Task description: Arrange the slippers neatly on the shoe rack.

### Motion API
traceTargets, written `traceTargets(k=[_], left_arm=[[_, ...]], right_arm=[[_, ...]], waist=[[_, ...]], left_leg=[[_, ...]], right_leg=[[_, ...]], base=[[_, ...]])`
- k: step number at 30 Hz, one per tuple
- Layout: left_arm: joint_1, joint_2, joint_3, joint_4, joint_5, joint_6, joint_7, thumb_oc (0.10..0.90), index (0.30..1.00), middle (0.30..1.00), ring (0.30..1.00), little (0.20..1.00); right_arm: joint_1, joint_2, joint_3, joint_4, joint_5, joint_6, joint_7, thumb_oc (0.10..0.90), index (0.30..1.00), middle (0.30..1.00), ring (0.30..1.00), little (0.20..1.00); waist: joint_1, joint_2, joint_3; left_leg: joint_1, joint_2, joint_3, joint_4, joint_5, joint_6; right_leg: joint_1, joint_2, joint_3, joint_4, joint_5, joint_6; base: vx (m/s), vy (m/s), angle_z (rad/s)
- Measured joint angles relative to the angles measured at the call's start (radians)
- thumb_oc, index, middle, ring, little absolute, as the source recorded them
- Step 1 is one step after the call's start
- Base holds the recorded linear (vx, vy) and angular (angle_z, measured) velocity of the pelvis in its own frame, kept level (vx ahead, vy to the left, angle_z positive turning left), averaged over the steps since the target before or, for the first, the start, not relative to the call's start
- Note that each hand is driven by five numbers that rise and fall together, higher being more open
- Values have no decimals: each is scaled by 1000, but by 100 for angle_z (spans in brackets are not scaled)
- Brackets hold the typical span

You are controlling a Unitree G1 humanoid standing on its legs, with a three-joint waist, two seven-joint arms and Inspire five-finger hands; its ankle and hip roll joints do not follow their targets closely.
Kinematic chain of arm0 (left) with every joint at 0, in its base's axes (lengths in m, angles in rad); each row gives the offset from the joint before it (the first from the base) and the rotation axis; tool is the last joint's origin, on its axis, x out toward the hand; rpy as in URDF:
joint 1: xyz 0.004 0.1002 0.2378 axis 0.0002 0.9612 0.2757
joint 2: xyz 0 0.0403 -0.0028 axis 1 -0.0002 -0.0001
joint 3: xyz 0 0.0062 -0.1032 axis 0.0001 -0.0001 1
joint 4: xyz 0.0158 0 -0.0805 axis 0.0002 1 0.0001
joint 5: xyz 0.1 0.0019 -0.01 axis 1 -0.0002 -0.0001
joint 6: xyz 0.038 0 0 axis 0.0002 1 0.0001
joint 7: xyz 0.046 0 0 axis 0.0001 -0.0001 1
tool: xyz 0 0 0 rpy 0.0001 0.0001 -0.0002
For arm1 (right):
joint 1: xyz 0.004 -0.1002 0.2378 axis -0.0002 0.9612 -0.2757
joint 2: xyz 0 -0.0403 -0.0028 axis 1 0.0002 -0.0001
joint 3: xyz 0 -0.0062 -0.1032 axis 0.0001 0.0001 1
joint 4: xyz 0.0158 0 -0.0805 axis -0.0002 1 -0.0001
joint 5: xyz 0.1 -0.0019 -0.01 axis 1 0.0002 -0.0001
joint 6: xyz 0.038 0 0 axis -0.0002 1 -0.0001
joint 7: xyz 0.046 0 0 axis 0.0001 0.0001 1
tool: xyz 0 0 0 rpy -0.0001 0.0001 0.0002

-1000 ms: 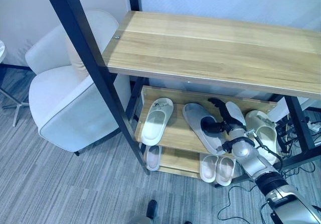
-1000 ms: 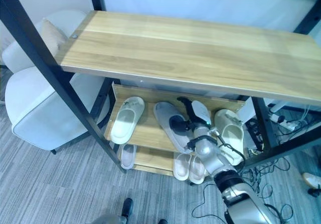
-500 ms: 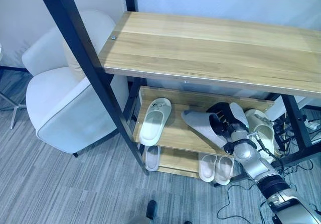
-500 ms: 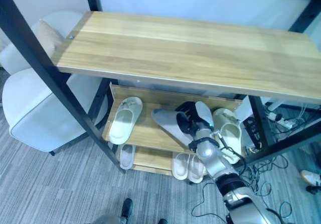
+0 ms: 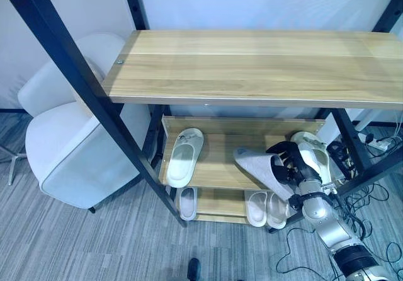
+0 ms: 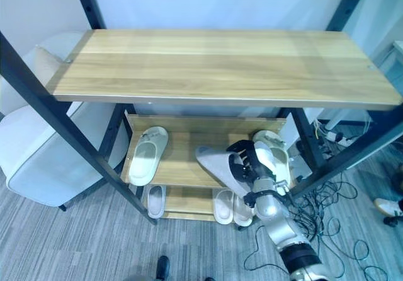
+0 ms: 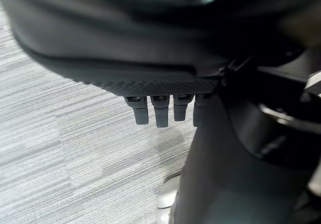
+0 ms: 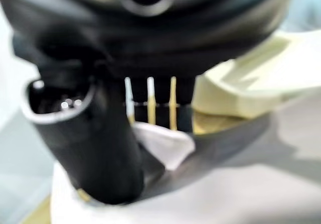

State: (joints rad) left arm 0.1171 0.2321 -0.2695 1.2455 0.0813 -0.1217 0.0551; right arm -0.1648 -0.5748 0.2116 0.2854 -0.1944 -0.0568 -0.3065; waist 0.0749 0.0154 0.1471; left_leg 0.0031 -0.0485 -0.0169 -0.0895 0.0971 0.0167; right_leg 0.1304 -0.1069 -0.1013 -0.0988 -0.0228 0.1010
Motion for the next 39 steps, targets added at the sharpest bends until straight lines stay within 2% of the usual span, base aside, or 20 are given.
traceTargets(k=[3,7,18,20,24,30,32,34,36,38,39], left_arm=[[5,-10,0,0,0,8,0,800,900,900,900,900],[11,-12,0,-8,20,19,0,800,900,900,900,900],[23,-21,21,-9,39,19,0,800,900,900,900,900],[23,-22,27,-9,39,19,0,800,900,900,900,900],[23,-22,44,-3,39,19,0,800,900,900,900,900],[18,-18,62,12,38,18,0,800,900,900,900,900],[15,-16,72,7,36,17,2,800,900,900,900,900],[-8,-10,98,17,35,17,4,800,900,900,900,900],[-8,-2,109,15,33,16,7,800,900,900,900,900],[-7,-1,118,8,25,16,9,800,900,900,900,900],[-4,4,118,-2,17,16,10,800,900,900,900,900]], right_arm=[[44,2,-8,-89,2,-3,17,400,300,300,300,300],[65,2,-12,-117,4,-13,40,400,300,300,300,300],[165,4,-36,-238,5,-44,74,400,300,300,300,300],[191,5,-48,-252,8,-44,85,400,300,300,300,300],[277,5,-72,-286,19,-64,108,400,300,300,300,300],[311,6,-69,-294,27,-68,132,400,300,300,300,300],[289,7,-56,-294,49,-72,132,400,300,300,300,300],[278,4,-43,-294,53,-78,136,400,300,300,300,300],[278,5,-39,-294,53,-82,147,400,300,300,300,300],[276,4,-35,-295,53,-95,150,400,300,300,300,300],[276,4,-23,-297,53,-101,151,400,300,300,300,300]], waist=[[-17,8,-2],[-41,10,-4],[-43,13,-6],[-41,12,-6],[-63,5,-3],[-88,-11,9],[-80,-14,30],[-74,-21,45],[-53,-22,44],[-37,-20,43],[-28,-25,43]], left_leg=[[8,1,11,0,0,0],[11,3,16,0,0,0],[21,5,41,0,-1,1],[22,6,50,0,-3,3],[18,0,76,0,-5,7],[4,-3,121,0,-10,6],[-1,4,160,4,-3,16],[-10,9,172,4,-8,14],[-8,18,187,1,-8,15],[-13,27,188,0,-12,18],[-17,31,180,1,-9,13]], right_leg=[[2,0,16,0,1,-1],[1,1,24,0,3,-4],[-2,0,50,9,17,-1],[-5,-1,54,12,18,2],[-40,-3,84,45,17,7],[-104,-16,134,96,6,22],[-155,-7,134,161,6,23],[-188,-4,130,193,-5,26],[-208,-9,79,219,-14,13],[-218,-3,62,251,-22,6],[-249,7,41,302,-56,-16]], base=[[-21,-16,-11],[-31,5,-5],[-45,59,-7],[-87,111,-16],[-94,94,-18],[-130,53,-23],[-135,20,-49],[-48,3,-32],[-3,-33,-20],[32,-76,-9],[9,-57,9]])
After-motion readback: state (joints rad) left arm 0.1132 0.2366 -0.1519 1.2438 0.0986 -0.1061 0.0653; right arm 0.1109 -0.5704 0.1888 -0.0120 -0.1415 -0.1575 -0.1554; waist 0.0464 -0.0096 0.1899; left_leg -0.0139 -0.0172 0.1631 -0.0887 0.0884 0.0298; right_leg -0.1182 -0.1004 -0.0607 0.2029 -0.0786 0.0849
